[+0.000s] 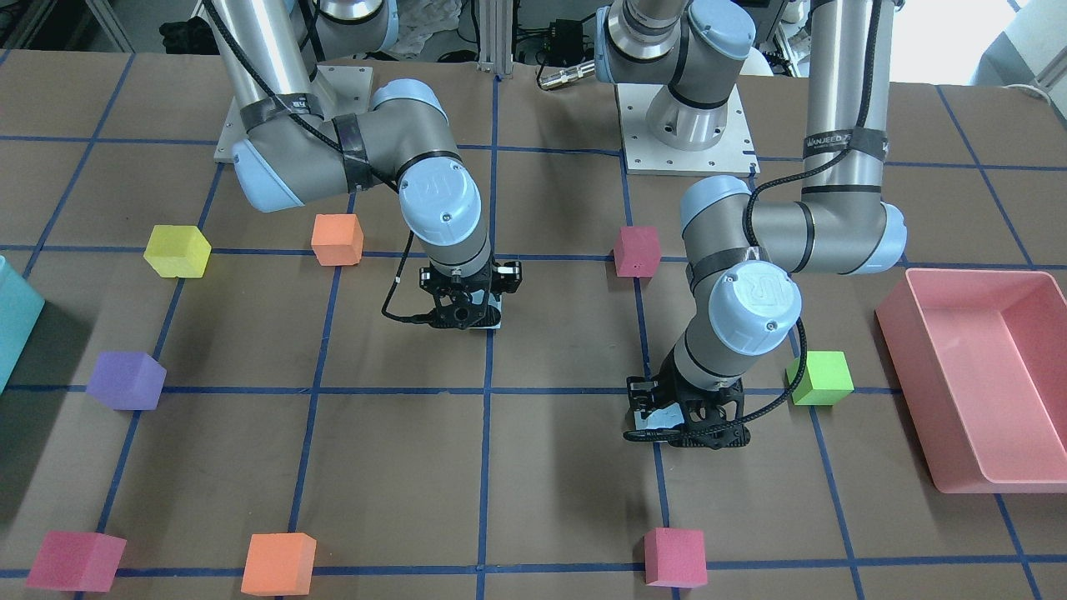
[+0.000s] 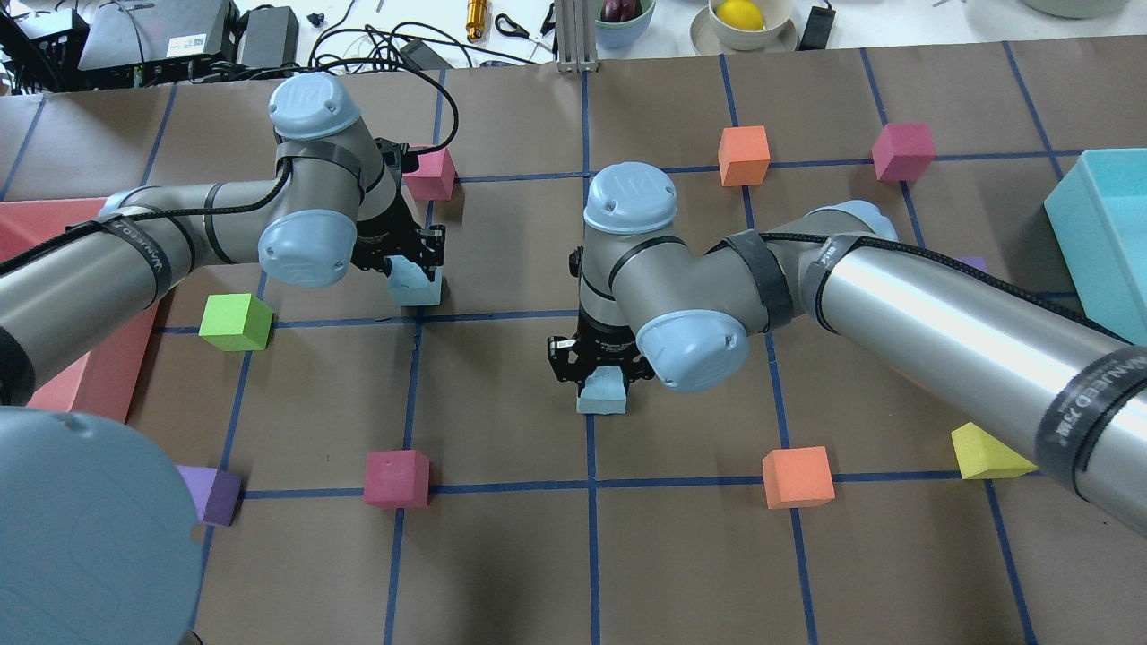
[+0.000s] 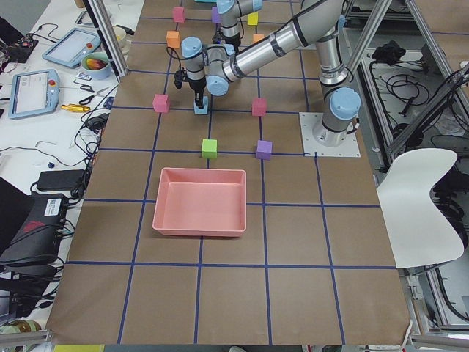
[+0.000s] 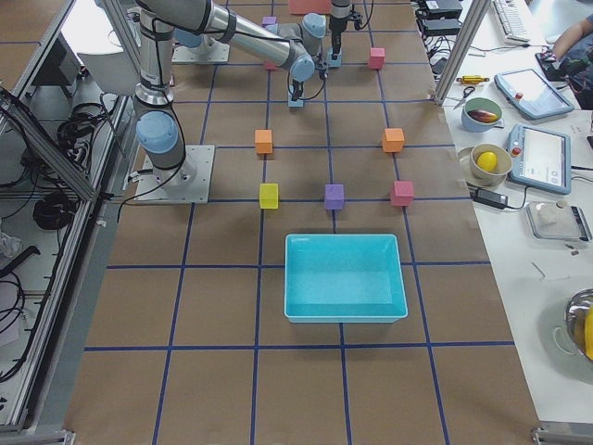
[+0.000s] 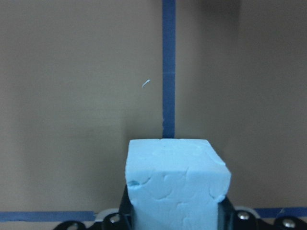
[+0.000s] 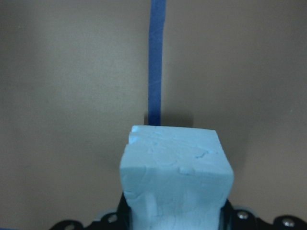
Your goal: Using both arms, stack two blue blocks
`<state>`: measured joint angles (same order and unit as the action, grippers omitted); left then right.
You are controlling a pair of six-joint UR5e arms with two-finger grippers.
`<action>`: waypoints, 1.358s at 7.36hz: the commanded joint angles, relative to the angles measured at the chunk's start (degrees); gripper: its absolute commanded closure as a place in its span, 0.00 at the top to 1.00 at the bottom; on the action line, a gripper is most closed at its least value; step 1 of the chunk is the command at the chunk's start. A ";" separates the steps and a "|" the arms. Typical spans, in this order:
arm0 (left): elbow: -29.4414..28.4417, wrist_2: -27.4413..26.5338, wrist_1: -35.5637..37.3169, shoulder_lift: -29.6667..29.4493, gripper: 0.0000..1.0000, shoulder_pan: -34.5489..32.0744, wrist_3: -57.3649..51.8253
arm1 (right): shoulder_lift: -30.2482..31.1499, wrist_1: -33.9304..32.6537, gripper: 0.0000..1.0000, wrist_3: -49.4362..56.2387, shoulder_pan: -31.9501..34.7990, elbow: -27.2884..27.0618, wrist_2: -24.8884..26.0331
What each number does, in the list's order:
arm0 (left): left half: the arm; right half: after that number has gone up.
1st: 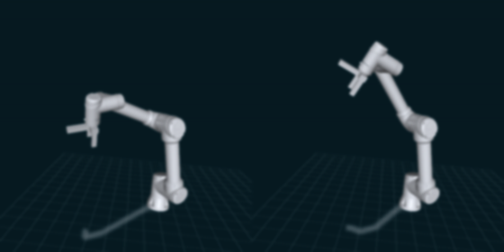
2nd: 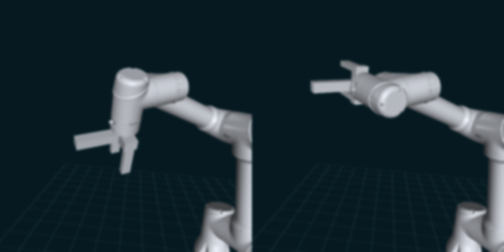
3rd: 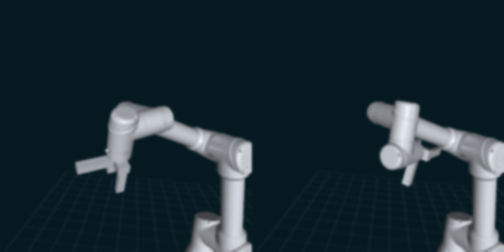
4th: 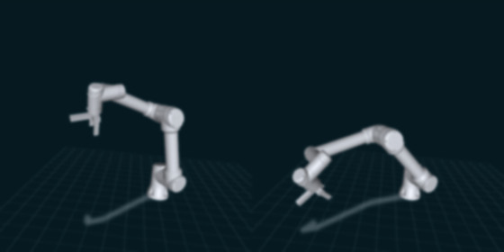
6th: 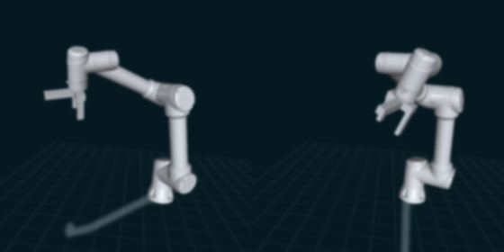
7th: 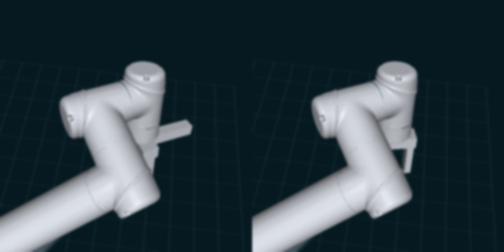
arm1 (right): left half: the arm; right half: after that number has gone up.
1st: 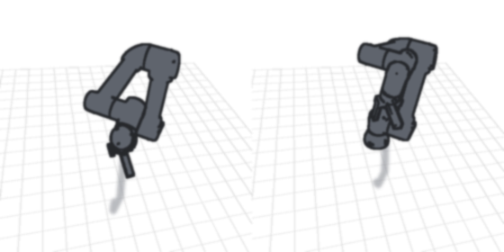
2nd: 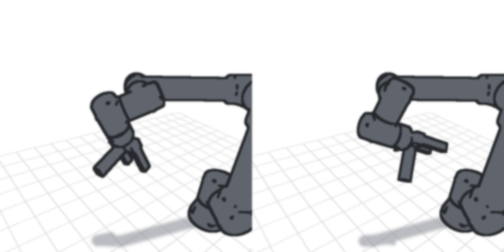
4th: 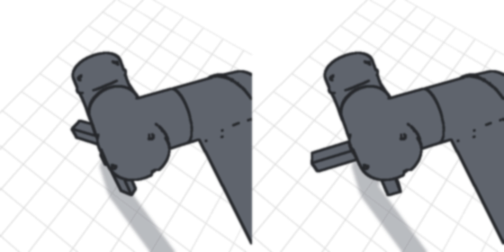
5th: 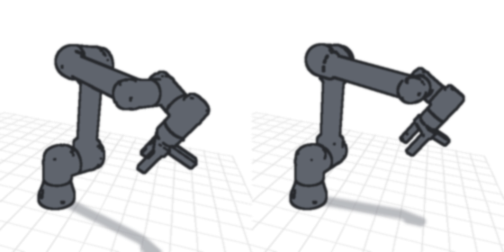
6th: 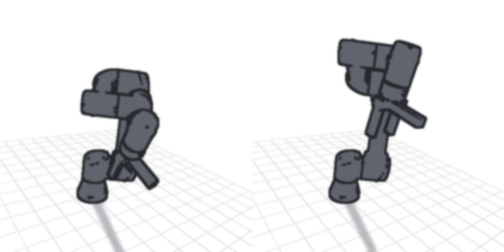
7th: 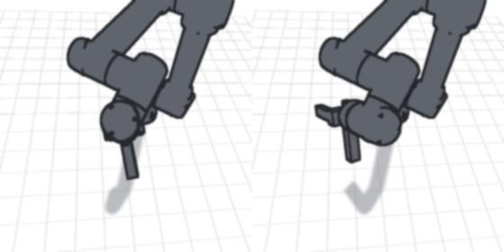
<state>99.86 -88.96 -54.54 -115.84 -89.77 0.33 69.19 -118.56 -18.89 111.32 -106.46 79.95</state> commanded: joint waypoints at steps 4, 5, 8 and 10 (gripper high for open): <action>0.07 -0.07 -1.53 4.65 0.00 -0.67 -0.07 | -2.48 -4.56 0.98 0.17 0.21 -0.42 -1.38; -0.19 -0.07 -3.54 6.40 0.00 -0.76 -0.07 | -2.04 -5.45 1.00 -0.26 0.21 0.02 -1.28; -0.28 -0.16 -13.36 13.16 0.00 -0.67 0.11 | 3.99 3.88 1.00 0.34 -3.81 4.74 -0.76; 0.85 0.89 -18.48 17.13 0.00 -2.51 3.51 | 8.32 18.83 1.00 4.97 -11.27 13.60 -0.41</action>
<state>100.15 -88.74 -69.58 -101.22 -91.14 1.54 74.71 -108.77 -17.18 104.54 -98.35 79.20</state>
